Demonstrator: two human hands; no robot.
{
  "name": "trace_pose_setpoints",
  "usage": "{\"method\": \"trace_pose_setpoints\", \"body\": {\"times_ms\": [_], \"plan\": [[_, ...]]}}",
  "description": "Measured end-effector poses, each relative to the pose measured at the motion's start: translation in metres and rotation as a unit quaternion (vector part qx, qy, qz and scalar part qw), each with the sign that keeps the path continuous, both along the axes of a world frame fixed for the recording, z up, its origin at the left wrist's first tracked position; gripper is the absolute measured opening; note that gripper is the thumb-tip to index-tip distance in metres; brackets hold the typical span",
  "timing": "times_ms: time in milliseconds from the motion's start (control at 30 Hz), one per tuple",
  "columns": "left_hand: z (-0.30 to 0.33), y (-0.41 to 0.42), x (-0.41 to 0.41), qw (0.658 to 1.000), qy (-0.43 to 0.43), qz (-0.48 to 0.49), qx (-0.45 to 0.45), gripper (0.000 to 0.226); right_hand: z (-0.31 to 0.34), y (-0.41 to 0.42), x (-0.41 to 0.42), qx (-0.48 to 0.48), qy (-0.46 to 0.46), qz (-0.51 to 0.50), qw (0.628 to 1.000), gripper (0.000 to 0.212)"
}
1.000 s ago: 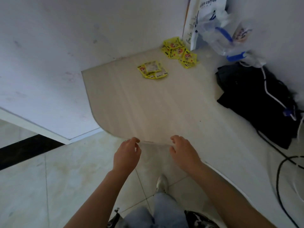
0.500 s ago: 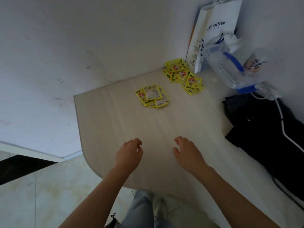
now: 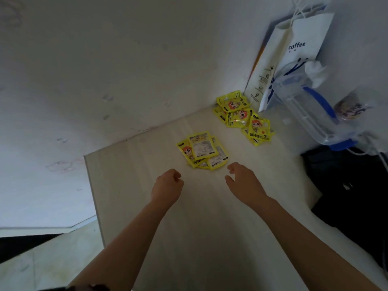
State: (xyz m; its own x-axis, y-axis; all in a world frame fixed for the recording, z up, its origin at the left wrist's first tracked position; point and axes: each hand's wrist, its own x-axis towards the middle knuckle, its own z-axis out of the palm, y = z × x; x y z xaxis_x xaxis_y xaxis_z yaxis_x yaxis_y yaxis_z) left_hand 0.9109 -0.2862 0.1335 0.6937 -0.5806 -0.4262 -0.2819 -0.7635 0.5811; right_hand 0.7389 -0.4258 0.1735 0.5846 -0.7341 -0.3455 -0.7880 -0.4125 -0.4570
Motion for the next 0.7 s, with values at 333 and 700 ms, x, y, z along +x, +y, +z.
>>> {"method": "trace_pose_setpoints", "body": {"times_ms": [333, 700], "plan": [[-0.007, -0.062, 0.038, 0.984, 0.079, 0.155, -0.020, 0.025, -0.009, -0.061, 0.069, 0.035, -0.001, 0.007, 0.999, 0.034], [-0.021, -0.098, 0.043, 0.970, 0.089, 0.217, 0.057, 0.032, -0.040, -0.085, 0.125, 0.077, 0.061, -0.045, 0.994, 0.065]]}}
